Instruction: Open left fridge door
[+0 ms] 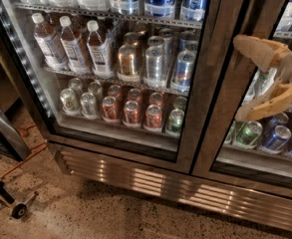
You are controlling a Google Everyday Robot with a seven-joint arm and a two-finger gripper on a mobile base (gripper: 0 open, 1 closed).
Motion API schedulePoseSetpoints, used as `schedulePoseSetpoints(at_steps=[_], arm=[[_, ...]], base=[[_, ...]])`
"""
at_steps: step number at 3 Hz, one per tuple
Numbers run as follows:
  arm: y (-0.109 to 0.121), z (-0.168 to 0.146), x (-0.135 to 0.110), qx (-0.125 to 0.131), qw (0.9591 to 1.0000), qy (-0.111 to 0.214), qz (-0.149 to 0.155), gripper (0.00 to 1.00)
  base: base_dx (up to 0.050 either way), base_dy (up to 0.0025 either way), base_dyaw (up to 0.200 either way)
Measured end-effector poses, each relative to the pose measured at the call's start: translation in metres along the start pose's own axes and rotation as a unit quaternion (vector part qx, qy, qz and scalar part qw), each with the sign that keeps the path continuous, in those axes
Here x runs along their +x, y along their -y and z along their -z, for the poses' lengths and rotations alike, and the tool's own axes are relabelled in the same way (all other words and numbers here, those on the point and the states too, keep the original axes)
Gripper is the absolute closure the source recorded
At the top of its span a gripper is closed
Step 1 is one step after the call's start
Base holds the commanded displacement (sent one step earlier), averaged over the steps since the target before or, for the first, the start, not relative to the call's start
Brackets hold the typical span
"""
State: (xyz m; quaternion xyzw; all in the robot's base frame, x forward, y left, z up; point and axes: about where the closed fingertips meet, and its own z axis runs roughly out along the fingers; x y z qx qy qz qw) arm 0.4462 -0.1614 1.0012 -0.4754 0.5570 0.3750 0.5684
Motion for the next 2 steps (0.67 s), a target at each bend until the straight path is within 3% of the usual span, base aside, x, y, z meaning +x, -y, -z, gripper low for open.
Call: schedulePoseSetpoints(at_steps=[1,2], arm=[[-0.0004,-0.0026,-0.0189,-0.002,1.0000,0.009,0.002,0.00],[0.0001,-0.0054,-0.0200,0.010,0.9999,0.006,0.001,0.00]], base=[[0.000,0.00000,0.000],[0.000,0.00000,0.000]])
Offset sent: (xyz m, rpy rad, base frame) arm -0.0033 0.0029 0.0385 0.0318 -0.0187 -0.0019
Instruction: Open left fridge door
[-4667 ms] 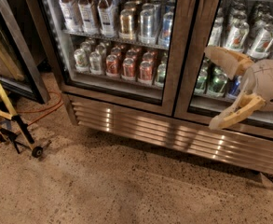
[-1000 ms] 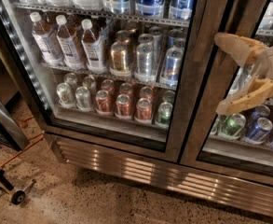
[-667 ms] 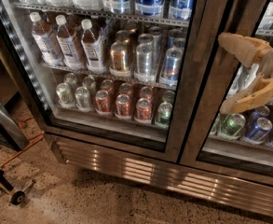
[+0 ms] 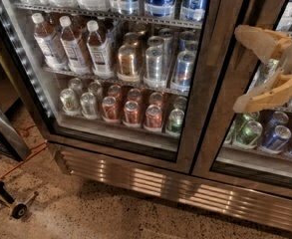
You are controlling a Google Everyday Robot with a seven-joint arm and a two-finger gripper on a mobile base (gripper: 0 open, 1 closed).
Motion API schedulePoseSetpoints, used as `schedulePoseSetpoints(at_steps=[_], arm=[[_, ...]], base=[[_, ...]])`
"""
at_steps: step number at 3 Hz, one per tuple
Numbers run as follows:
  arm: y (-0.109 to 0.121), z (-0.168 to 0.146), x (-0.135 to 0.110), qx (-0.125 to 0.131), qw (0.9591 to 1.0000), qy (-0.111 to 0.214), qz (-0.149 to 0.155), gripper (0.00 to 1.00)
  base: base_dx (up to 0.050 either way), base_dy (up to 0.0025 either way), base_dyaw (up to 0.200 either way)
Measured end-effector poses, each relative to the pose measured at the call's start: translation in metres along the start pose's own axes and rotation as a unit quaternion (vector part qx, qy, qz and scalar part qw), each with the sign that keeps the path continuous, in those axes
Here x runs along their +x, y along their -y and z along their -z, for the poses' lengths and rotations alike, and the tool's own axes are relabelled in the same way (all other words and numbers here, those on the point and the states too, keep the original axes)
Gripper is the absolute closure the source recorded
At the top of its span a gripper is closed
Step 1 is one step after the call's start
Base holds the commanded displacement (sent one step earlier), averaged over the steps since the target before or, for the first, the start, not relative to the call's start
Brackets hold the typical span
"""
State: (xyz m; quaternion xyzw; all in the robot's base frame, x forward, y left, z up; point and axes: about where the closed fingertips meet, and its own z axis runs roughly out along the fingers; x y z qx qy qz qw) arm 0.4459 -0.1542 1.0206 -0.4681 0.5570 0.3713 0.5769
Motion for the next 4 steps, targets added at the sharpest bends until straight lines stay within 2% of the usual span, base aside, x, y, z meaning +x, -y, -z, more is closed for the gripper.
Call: schedulePoseSetpoints(at_steps=[3,4], arm=[[0.0000,-0.0001,0.0000,0.000,1.0000,0.000,0.000,0.00],[0.0000,-0.0001,0.0000,0.000,1.0000,0.000,0.000,0.00]], base=[[0.000,0.00003,0.200],[0.000,0.00000,0.000]])
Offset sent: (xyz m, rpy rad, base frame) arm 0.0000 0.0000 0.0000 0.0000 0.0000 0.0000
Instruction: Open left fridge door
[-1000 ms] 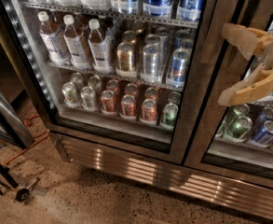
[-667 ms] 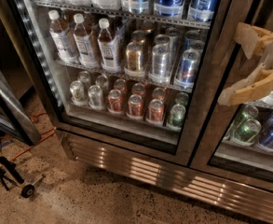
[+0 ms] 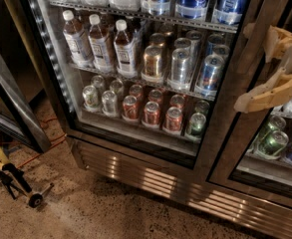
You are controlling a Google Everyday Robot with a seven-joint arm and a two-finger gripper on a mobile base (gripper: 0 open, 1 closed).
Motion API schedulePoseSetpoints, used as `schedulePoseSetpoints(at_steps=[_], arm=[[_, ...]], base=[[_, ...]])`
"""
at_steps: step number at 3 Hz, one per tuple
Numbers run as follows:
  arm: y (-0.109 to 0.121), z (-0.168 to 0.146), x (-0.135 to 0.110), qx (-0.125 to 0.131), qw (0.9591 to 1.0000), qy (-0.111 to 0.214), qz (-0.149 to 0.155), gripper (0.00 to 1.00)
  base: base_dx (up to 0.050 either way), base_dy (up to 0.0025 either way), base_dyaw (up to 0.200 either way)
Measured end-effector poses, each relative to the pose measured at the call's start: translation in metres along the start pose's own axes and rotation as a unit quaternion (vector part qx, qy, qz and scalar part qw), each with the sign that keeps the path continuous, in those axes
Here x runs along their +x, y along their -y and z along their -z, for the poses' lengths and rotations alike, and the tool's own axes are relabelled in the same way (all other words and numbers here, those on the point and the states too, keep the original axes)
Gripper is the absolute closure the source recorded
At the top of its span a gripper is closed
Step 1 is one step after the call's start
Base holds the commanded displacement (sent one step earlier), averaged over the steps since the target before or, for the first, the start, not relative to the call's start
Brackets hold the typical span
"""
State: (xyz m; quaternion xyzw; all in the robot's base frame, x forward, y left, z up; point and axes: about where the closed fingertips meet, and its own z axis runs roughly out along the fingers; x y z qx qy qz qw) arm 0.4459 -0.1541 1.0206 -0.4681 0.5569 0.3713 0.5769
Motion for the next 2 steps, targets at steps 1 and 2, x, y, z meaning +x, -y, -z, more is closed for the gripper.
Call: schedulePoseSetpoints(at_steps=[1,2], arm=[[0.0000,0.0000,0.0000,0.000,1.0000,0.000,0.000,0.19],[0.0000,-0.0001,0.0000,0.000,1.0000,0.000,0.000,0.42]], base=[[0.000,0.00000,0.000],[0.000,0.00000,0.000]])
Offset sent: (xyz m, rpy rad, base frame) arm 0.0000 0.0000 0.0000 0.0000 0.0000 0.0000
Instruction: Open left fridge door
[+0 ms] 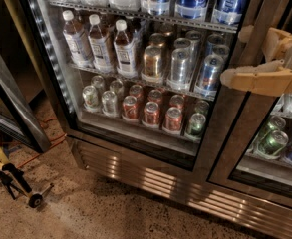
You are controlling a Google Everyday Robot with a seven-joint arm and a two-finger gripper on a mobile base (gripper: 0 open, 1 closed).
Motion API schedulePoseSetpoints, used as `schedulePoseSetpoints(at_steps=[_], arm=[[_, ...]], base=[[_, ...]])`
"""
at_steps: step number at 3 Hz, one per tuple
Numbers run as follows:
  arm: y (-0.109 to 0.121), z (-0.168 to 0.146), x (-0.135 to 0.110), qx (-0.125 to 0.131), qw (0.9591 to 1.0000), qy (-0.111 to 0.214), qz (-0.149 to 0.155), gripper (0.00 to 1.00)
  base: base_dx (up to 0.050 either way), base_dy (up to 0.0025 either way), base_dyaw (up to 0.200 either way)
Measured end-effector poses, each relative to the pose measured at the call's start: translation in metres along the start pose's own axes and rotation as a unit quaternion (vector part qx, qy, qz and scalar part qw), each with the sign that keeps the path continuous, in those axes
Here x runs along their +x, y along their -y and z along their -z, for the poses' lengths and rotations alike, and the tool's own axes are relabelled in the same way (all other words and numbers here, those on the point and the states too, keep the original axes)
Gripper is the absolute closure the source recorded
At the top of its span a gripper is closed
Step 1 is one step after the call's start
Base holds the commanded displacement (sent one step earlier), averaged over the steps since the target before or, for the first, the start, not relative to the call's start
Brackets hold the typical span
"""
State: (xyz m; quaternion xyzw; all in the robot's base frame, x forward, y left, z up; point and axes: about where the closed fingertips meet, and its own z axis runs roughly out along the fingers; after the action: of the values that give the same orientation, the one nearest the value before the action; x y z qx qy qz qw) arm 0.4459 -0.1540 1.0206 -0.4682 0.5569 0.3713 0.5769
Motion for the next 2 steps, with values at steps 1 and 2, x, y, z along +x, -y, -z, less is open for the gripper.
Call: schedulePoseSetpoints(at_steps=[1,2], arm=[[0.0000,0.0000,0.0000,0.000,1.0000,0.000,0.000,1.00],[0.0000,0.0000,0.0000,0.000,1.0000,0.000,0.000,1.00]], base=[[-0.050,0.00001,0.000],[-0.050,-0.00004,0.000]])
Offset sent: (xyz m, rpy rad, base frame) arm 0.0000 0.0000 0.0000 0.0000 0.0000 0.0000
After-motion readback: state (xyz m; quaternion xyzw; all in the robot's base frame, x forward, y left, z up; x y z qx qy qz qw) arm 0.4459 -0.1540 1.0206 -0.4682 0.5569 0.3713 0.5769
